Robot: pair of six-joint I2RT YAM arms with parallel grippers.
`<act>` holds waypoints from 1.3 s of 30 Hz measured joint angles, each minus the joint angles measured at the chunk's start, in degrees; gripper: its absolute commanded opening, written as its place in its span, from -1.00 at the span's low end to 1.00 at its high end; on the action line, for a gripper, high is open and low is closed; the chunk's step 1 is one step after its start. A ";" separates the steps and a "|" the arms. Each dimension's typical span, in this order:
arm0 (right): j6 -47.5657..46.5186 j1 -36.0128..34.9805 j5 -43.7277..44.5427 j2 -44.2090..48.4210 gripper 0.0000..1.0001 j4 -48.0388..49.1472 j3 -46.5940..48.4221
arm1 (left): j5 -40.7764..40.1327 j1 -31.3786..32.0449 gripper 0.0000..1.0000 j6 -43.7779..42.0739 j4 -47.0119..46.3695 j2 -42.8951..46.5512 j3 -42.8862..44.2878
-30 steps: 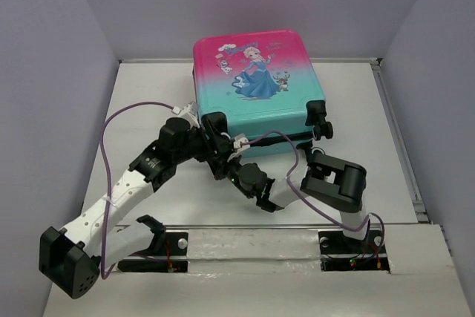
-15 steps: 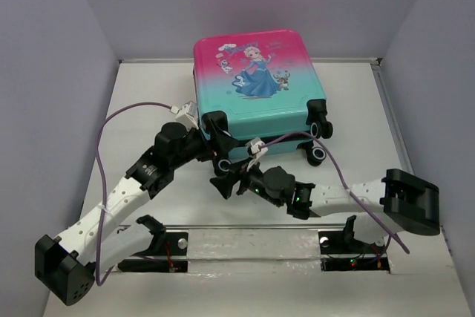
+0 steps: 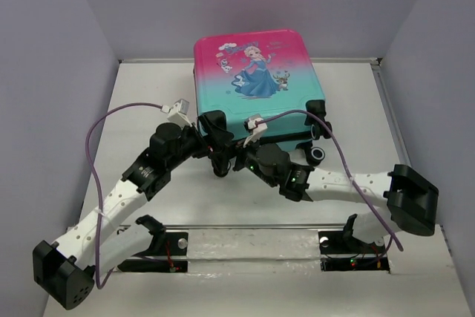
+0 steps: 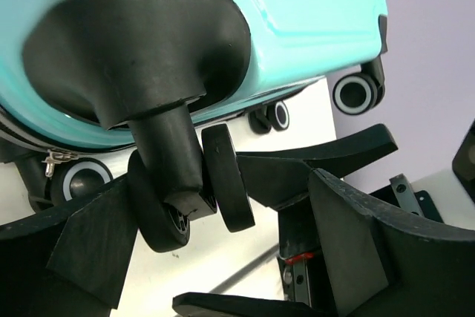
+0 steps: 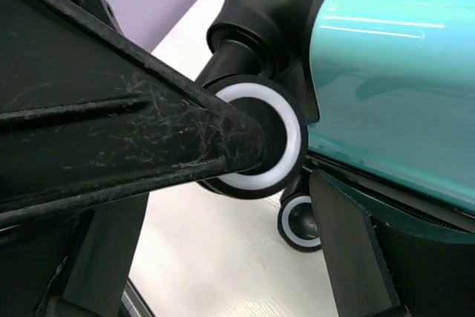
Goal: Pack the luggage
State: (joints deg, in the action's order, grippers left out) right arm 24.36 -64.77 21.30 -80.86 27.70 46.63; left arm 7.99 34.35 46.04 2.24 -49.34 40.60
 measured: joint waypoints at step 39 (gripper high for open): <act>11.10 5.60 -1.49 -7.76 0.95 17.99 1.09 | -10.78 -0.26 0.80 -5.88 -6.69 7.74 0.04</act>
State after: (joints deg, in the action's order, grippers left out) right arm 35.46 -59.18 19.81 -88.62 45.69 47.72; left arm -2.79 34.09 40.16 -4.45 -41.60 40.64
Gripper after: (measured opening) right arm 0.965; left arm 0.918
